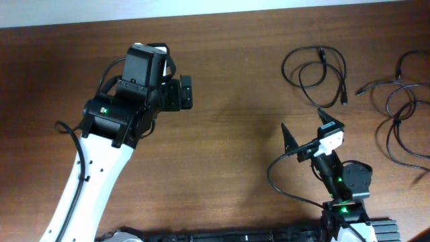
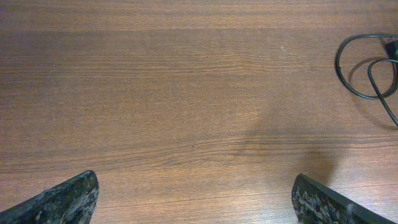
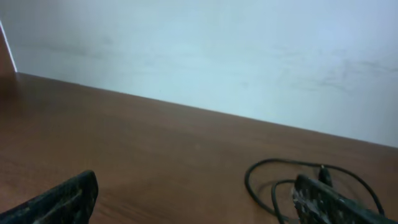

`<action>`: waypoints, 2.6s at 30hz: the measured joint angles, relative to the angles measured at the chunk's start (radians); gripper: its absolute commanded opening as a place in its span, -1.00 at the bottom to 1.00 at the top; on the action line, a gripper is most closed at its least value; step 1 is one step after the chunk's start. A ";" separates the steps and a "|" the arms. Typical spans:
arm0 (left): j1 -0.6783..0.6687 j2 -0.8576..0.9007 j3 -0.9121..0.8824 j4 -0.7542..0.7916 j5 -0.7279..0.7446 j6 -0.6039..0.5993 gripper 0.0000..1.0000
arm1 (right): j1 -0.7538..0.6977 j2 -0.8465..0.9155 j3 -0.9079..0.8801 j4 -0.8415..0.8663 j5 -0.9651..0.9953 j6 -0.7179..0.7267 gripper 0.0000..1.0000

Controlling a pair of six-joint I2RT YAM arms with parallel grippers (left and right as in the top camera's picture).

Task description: Untangle cables

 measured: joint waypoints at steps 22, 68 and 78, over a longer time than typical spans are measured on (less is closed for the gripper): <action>0.000 0.000 0.000 0.000 0.000 0.000 0.98 | 0.000 -0.609 -0.002 -0.705 0.160 -0.001 0.98; 0.000 0.000 0.000 -0.016 0.000 0.000 0.98 | 0.000 -0.609 -0.002 -0.716 0.358 0.093 0.98; 0.000 -0.054 -0.307 0.311 -0.021 0.001 0.98 | 0.000 -0.609 -0.002 -0.715 0.368 0.094 0.98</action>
